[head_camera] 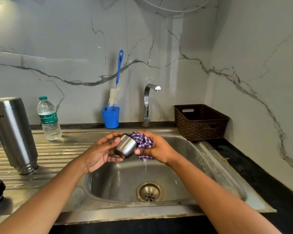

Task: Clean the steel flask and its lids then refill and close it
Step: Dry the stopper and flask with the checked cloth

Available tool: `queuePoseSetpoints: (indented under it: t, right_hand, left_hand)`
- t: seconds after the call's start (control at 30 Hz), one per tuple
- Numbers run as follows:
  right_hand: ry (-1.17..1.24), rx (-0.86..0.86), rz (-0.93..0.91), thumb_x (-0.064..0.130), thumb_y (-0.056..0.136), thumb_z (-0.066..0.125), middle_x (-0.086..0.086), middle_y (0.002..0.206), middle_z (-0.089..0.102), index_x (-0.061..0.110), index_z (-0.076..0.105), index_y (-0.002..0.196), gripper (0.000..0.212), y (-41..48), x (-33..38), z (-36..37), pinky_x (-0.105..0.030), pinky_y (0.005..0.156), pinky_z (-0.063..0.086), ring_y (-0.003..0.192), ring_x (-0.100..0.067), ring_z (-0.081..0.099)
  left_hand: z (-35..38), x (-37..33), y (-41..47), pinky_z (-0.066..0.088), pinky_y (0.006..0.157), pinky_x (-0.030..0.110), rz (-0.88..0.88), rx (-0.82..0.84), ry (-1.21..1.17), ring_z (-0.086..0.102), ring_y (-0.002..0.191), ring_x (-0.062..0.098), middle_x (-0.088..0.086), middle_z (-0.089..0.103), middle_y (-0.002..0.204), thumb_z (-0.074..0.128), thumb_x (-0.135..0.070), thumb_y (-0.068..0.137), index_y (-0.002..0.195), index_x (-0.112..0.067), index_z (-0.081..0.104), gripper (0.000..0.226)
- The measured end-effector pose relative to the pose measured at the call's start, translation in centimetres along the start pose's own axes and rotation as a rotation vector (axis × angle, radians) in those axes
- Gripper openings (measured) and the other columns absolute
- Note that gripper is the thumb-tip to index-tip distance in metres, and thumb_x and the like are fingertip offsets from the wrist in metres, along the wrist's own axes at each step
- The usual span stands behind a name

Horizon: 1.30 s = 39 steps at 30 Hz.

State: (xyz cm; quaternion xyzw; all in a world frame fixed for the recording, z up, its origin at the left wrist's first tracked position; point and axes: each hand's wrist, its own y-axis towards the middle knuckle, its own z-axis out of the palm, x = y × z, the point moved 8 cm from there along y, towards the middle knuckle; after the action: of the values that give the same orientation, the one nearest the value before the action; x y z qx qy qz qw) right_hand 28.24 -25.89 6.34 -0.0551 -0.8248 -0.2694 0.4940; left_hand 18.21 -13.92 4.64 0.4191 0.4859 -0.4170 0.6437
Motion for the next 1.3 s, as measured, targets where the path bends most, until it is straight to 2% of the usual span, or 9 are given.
queuePoseSetpoints:
  t: [0.2,0.37,0.53,0.67,0.83,0.93,1.1,1.23,1.3]
  right_hand:
    - [0.018,-0.375,0.089,0.021,0.078,0.076,0.000,0.114,0.065,0.022,0.055,0.123,0.050,0.0,-0.6,-3.3,-0.037,0.093,0.052,0.107,-0.017,0.060]
    - [-0.079,-0.578,0.143,0.026,0.083,0.070,0.003,0.111,0.064,0.019,0.055,0.126,0.046,-1.1,-0.4,-4.5,-0.031,0.088,0.053,0.100,-0.013,0.061]
    - [-0.243,-0.632,0.150,0.033,0.080,0.072,0.007,0.096,0.062,0.019,0.056,0.111,0.037,-1.7,0.3,-4.7,-0.024,0.080,0.051,0.089,-0.010,0.060]
    - [-0.325,-0.597,0.171,0.030,0.082,0.070,0.009,0.094,0.054,0.021,0.047,0.107,0.035,-1.7,0.6,-4.1,-0.026,0.081,0.051,0.089,-0.009,0.055]
    - [-0.284,-0.420,0.186,0.030,0.086,0.066,0.000,0.107,0.064,0.018,0.050,0.116,0.037,-1.0,0.2,-2.6,-0.018,0.077,0.046,0.089,-0.008,0.056]
    - [-0.327,-0.372,0.048,0.029,0.087,0.064,-0.001,0.112,0.066,0.020,0.053,0.126,0.042,-1.1,1.9,-1.1,-0.010,0.077,0.047,0.088,-0.004,0.058]
    - [-0.811,-0.311,-0.362,0.026,0.081,0.068,-0.006,0.135,0.055,0.013,0.049,0.135,0.059,-1.2,4.6,2.5,-0.026,0.103,0.037,0.124,-0.020,0.050]
    - [-0.345,-0.250,0.018,0.036,0.077,0.075,0.003,0.122,0.061,0.020,0.047,0.133,0.065,-0.1,1.8,1.1,-0.020,0.093,0.045,0.111,-0.012,0.058]
    - [-0.314,-0.221,0.059,0.038,0.075,0.076,0.001,0.121,0.062,0.019,0.047,0.132,0.067,-0.2,1.3,0.7,-0.025,0.095,0.047,0.109,-0.013,0.059]
  left_hand:
    - [0.2,0.0,-0.1,0.059,0.057,0.032,0.072,-0.112,0.051,0.072,0.073,0.024,0.008,0.071,0.078,0.093,-0.049,0.032,0.090,-0.013,0.060,0.076]
    - [-1.6,-0.1,0.4,0.058,0.073,0.037,0.115,-0.280,0.087,0.067,0.095,0.027,0.014,0.069,0.101,0.059,-0.014,0.086,0.094,-0.009,0.062,0.009]
    - [-1.8,-1.0,0.3,0.042,0.076,0.018,0.240,-0.385,0.283,0.061,0.077,-0.006,-0.014,0.070,0.074,0.055,-0.007,0.091,0.090,-0.018,0.067,0.016]
    - [-0.7,-2.6,-0.2,0.045,0.078,0.008,0.426,-0.373,0.436,0.062,0.084,0.000,-0.010,0.071,0.082,0.059,-0.004,0.088,0.092,-0.017,0.068,0.017]
    - [0.6,-3.1,-0.6,0.049,0.081,0.017,0.561,-0.327,0.534,0.064,0.085,0.010,0.000,0.071,0.087,0.060,-0.012,0.087,0.091,-0.016,0.068,0.010]
    - [-0.4,-2.8,-0.3,0.049,0.081,0.018,0.541,-0.386,0.454,0.064,0.084,0.010,0.003,0.071,0.087,0.058,-0.008,0.089,0.092,-0.016,0.067,0.013]
    - [-0.8,-2.3,0.1,0.050,0.073,0.018,0.468,-0.366,0.296,0.063,0.069,0.009,-0.002,0.069,0.069,0.052,0.000,0.092,0.084,-0.009,0.066,0.018]
    - [-0.7,-2.2,0.1,0.048,0.083,0.023,0.435,-0.337,0.224,0.064,0.078,0.009,-0.003,0.071,0.075,0.052,0.000,0.090,0.088,-0.009,0.066,0.016]
    - [-0.5,-2.1,0.2,0.047,0.084,0.024,0.411,-0.323,0.235,0.065,0.081,0.009,-0.003,0.072,0.077,0.053,-0.001,0.089,0.089,-0.010,0.066,0.016]
